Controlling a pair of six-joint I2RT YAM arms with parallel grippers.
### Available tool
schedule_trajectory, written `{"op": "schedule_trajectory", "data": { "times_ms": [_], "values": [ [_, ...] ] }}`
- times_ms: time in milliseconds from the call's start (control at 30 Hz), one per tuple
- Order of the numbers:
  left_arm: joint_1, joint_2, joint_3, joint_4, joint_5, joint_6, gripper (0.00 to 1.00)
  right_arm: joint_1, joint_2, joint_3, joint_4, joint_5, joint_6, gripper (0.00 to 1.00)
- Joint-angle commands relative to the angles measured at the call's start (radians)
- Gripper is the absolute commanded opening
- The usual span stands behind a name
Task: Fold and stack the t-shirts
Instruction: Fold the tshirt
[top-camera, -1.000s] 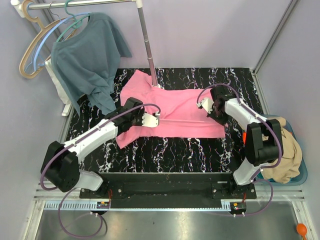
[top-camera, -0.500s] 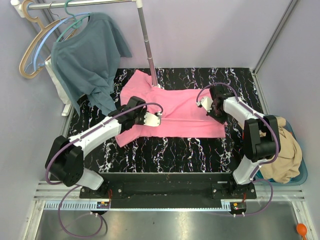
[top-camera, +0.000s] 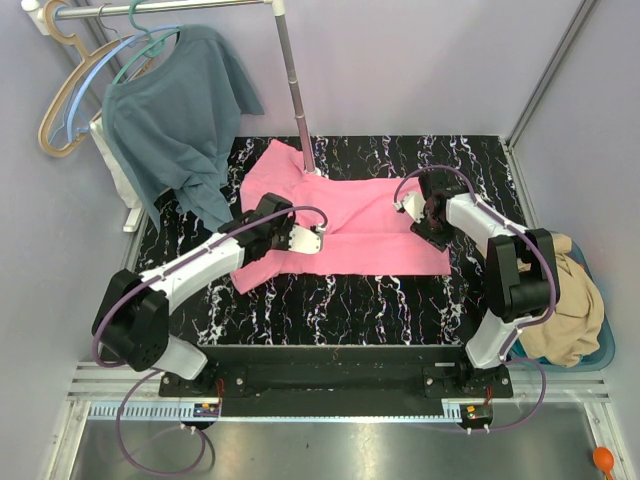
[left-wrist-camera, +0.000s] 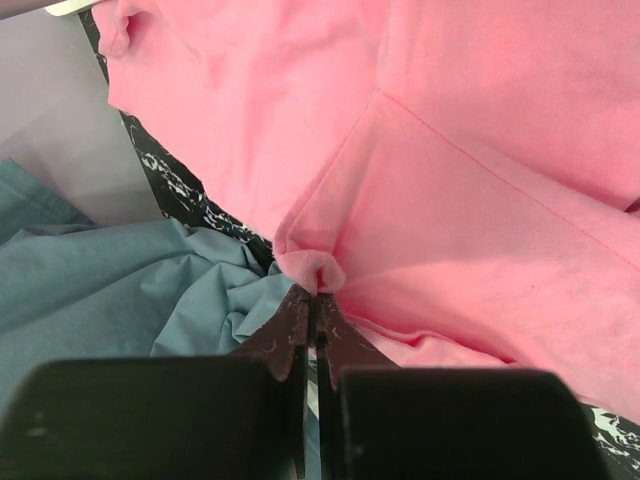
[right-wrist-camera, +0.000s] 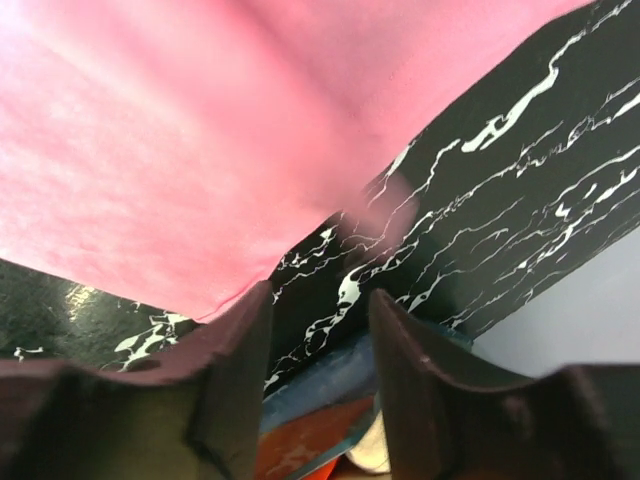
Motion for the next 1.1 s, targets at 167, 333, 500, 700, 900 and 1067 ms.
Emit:
{"op": "schedule_trajectory", "data": {
  "times_ms": [167,333,500,700,900,1067],
  "values": [
    [-0.013,0.029,0.001,0.069,-0.018,0.000,0.00,-0.006,-0.022,-0.003,0.050,0.040,0.059,0.69],
    [-0.016,0.068,0.015,0.100,-0.043,0.023,0.00,-0.006,-0.036,-0.037,0.053,0.032,0.080,0.71],
    [-0.016,0.120,0.056,0.121,-0.063,0.057,0.00,-0.006,-0.043,-0.073,0.066,0.032,0.086,0.73],
    [-0.022,0.160,0.121,0.144,-0.083,0.091,0.00,-0.006,-0.037,-0.100,0.083,0.029,0.089,0.73],
    [-0.045,0.193,0.164,0.150,-0.098,0.115,0.00,-0.006,-0.028,-0.101,0.088,0.028,0.094,0.74],
    [-0.053,0.229,0.185,0.158,-0.110,0.125,0.00,-0.006,-0.027,-0.104,0.091,0.029,0.094,0.74]
  ]
}}
